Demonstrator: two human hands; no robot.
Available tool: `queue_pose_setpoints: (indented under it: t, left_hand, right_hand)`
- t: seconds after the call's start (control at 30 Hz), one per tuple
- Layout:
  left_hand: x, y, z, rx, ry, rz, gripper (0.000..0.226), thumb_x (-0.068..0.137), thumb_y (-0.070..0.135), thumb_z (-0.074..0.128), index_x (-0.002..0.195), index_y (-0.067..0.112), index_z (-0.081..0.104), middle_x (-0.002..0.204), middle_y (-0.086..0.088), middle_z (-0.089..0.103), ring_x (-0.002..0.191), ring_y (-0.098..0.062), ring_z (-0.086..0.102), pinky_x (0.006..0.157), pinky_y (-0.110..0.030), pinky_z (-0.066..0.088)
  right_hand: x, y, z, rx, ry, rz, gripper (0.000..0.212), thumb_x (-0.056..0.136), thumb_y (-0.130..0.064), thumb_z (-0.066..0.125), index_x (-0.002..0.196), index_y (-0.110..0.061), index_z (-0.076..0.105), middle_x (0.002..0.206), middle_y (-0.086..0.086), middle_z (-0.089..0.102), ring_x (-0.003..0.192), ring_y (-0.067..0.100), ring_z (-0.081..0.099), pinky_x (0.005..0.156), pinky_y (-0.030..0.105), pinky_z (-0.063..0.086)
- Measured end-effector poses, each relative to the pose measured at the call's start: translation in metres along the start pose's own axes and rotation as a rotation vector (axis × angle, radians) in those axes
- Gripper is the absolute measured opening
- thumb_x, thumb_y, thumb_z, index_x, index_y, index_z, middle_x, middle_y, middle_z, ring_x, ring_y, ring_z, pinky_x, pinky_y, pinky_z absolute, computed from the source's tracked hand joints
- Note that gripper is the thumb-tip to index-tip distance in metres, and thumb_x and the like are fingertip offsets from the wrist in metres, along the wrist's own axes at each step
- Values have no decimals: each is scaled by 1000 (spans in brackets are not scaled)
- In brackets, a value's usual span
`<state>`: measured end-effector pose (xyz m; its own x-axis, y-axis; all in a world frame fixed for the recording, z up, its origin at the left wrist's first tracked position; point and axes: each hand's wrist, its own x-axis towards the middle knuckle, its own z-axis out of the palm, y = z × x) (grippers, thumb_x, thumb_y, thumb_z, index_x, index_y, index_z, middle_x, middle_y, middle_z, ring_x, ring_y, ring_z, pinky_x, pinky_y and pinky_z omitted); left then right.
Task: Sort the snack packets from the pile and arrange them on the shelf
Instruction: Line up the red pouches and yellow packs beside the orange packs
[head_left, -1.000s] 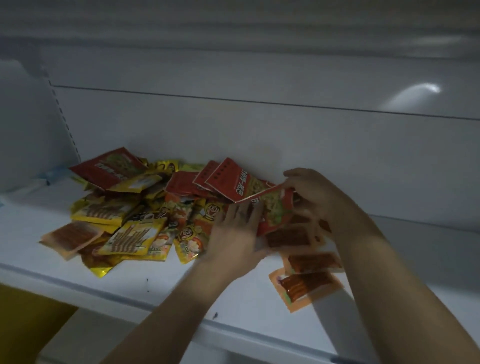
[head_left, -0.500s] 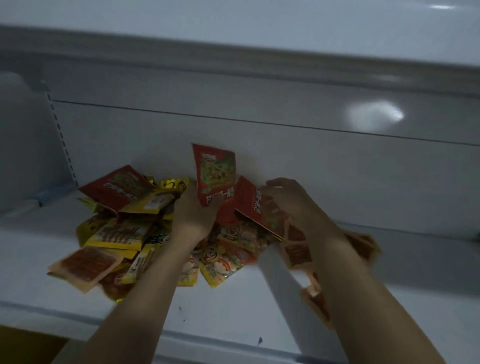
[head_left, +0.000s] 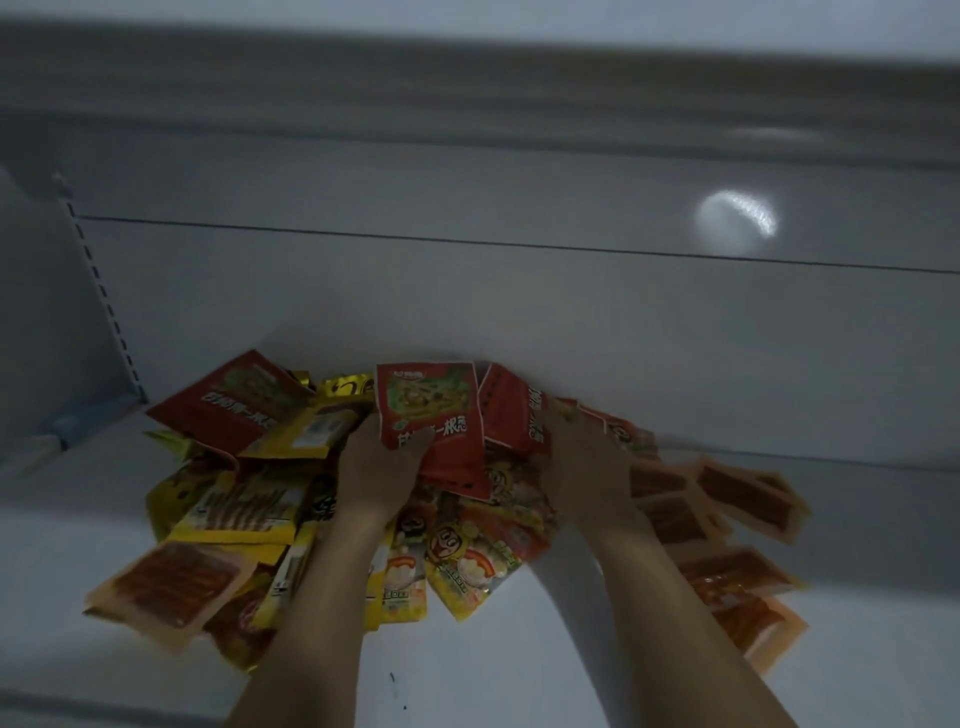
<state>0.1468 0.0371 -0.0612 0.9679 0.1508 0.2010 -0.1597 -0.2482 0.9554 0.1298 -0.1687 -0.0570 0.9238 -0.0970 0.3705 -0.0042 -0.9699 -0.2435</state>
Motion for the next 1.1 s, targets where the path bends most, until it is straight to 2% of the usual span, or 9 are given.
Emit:
queue_pose_setpoints:
  t: [0.1, 0.17, 0.27, 0.4, 0.57, 0.67, 0.77, 0.9, 1.1]
  left_hand:
    - [0, -4, 0, -1, 3, 16, 34, 93, 31, 66, 124, 17, 65, 115, 2, 68, 105, -19, 63, 92, -38, 50]
    - [0, -4, -1, 12, 6, 35, 33, 93, 30, 66, 123, 17, 65, 111, 4, 66, 101, -18, 62, 87, -34, 49]
    - [-1, -3, -3, 17, 23, 59, 31, 93, 29, 67, 120, 15, 66, 105, 5, 66, 97, -17, 62, 83, -32, 48]
    - [-1, -2, -4, 20, 39, 62, 33, 92, 32, 68, 122, 17, 65, 109, 3, 69, 97, -14, 65, 84, -34, 53]
    - [-6, -2, -6, -12, 52, 73, 32, 92, 32, 68, 120, 17, 65, 108, 3, 69, 98, -15, 66, 87, -38, 55]
    - [-9, -2, -8, -64, 56, 69, 30, 91, 31, 68, 119, 18, 67, 107, 5, 70, 98, -15, 66, 85, -37, 54]
    - [-14, 0, -9, -107, 61, 88, 24, 94, 29, 65, 116, 20, 67, 101, 12, 69, 93, -5, 65, 80, -27, 52]
    - [-23, 6, -8, -159, -15, 143, 20, 99, 29, 55, 116, 24, 66, 101, 14, 71, 90, 0, 69, 69, -14, 54]
    - [-33, 15, -5, -267, -169, 153, 22, 94, 47, 57, 113, 37, 63, 105, 9, 74, 93, -8, 72, 77, -28, 59]
  right_hand:
    - [-3, -1, -6, -35, 234, -31, 27, 74, -4, 66, 98, -13, 73, 92, 11, 72, 86, 33, 69, 75, 38, 54]
    - [-1, 2, -6, -117, 428, -53, 14, 57, -6, 68, 69, -12, 72, 64, 10, 65, 60, 33, 63, 57, 33, 50]
    - [2, 9, -11, -104, 451, 11, 20, 67, -9, 69, 79, -22, 79, 71, 8, 59, 70, 33, 55, 62, 31, 38]
    - [-7, 9, -25, 192, 539, 110, 22, 85, -12, 65, 96, -25, 78, 72, 6, 67, 64, 30, 63, 59, 28, 40]
    - [-17, 2, -25, 816, 477, 148, 22, 88, -21, 47, 81, -22, 68, 69, -3, 68, 67, 15, 64, 68, 41, 53]
    - [-22, -7, -33, 1135, 381, 198, 23, 94, -24, 60, 74, -15, 66, 72, -4, 71, 71, 14, 68, 62, 30, 52]
    - [-23, -13, -33, 1179, 272, 173, 9, 87, -15, 73, 81, -19, 68, 79, -4, 73, 72, 9, 71, 60, 23, 55]
    - [-24, -27, -19, 1104, 191, 160, 16, 84, -14, 76, 86, -28, 67, 86, -4, 72, 74, 3, 70, 62, 20, 55]
    - [-26, -40, -7, 1032, 316, 213, 13, 86, -22, 74, 89, -29, 64, 83, -9, 66, 71, -1, 62, 58, 11, 45]
